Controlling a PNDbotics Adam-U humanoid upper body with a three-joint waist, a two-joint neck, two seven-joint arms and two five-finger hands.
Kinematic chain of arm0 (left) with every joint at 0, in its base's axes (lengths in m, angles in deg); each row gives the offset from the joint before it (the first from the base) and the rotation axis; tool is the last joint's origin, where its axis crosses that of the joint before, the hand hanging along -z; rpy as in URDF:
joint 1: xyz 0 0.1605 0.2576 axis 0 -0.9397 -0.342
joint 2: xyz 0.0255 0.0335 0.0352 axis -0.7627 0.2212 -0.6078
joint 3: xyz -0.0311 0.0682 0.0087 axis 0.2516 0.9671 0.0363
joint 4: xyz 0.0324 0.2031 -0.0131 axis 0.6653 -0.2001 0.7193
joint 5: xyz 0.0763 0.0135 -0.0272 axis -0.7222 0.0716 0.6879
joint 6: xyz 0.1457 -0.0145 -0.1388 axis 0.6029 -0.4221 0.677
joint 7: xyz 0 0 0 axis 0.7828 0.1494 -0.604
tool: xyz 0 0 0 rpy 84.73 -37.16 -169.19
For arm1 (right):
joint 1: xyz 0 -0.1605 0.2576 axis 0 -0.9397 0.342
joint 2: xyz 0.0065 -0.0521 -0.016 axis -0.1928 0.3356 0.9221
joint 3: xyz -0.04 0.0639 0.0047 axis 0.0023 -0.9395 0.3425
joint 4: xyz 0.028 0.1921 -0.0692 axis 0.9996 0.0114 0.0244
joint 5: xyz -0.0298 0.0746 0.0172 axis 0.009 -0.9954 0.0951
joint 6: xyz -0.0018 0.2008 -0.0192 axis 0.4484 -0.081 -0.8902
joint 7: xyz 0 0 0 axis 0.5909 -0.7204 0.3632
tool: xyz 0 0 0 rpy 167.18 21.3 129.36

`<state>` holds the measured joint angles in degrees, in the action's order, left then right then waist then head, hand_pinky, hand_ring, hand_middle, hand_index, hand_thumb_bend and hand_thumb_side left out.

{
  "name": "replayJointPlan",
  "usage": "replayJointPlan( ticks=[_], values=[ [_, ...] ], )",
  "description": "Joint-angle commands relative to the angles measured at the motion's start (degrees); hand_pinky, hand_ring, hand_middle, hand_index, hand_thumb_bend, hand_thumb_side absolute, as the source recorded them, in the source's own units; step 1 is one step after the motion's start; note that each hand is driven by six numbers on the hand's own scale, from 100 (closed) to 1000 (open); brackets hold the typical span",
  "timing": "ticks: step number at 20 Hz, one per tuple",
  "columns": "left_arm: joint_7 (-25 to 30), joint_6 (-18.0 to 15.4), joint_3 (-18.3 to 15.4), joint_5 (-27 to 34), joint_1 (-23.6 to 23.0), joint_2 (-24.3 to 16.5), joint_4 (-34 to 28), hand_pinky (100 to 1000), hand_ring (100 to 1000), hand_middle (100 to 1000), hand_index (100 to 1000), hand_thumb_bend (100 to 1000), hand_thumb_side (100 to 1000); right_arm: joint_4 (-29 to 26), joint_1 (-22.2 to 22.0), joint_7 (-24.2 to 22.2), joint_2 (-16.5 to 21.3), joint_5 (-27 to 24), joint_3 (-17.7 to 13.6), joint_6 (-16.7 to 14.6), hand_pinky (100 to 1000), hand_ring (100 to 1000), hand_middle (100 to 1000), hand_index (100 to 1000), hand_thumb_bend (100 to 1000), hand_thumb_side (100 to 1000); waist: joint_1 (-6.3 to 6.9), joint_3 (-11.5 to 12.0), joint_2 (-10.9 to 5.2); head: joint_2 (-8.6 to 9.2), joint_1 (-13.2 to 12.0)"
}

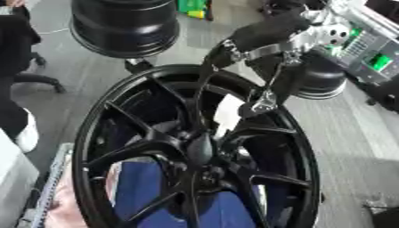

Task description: Pull the pin out of the wheel hub.

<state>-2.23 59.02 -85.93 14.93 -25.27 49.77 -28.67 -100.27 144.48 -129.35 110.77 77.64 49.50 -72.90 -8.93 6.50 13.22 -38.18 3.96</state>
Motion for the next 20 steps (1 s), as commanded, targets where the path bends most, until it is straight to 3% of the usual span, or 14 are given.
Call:
replayJointPlan(
  ticks=[1,13,17,20],
  values=[
    [-0.2,0.0,-0.8,0.2,0.8,-1.5,-0.9,751,820,711,830,208,581,0.4,0.2,-8.3,0.9,0.4,-0.5,-8.8,902,887,824,892,348,194,0.42,0.2,-0.65,0.21,0.5],
    [-0.5,-0.1,-0.9,0.3,1.3,-1.4,-0.9,750,820,708,829,198,596,1.5,-1.6,-8.3,1.6,1.5,-0.8,-10.0,904,887,830,896,372,101,0.2,0.8,0.44,0.28,1.5],
    [-0.6,-0.1,-0.9,0.4,1.5,-1.4,-0.9,750,820,707,829,193,604,2.2,-1.8,-8.3,1.7,2.4,-1.2,-9.0,903,885,830,896,395,100,0.06,1.0,0.95,0.31,1.8],
    [-0.5,-0.1,-0.9,0.5,1.5,-1.4,-0.9,750,820,707,828,193,605,2.3,-1.8,-8.3,1.5,2.3,-1.4,-8.2,900,877,811,876,360,100,0.05,1.1,1.22,0.28,1.8]
  ],
)
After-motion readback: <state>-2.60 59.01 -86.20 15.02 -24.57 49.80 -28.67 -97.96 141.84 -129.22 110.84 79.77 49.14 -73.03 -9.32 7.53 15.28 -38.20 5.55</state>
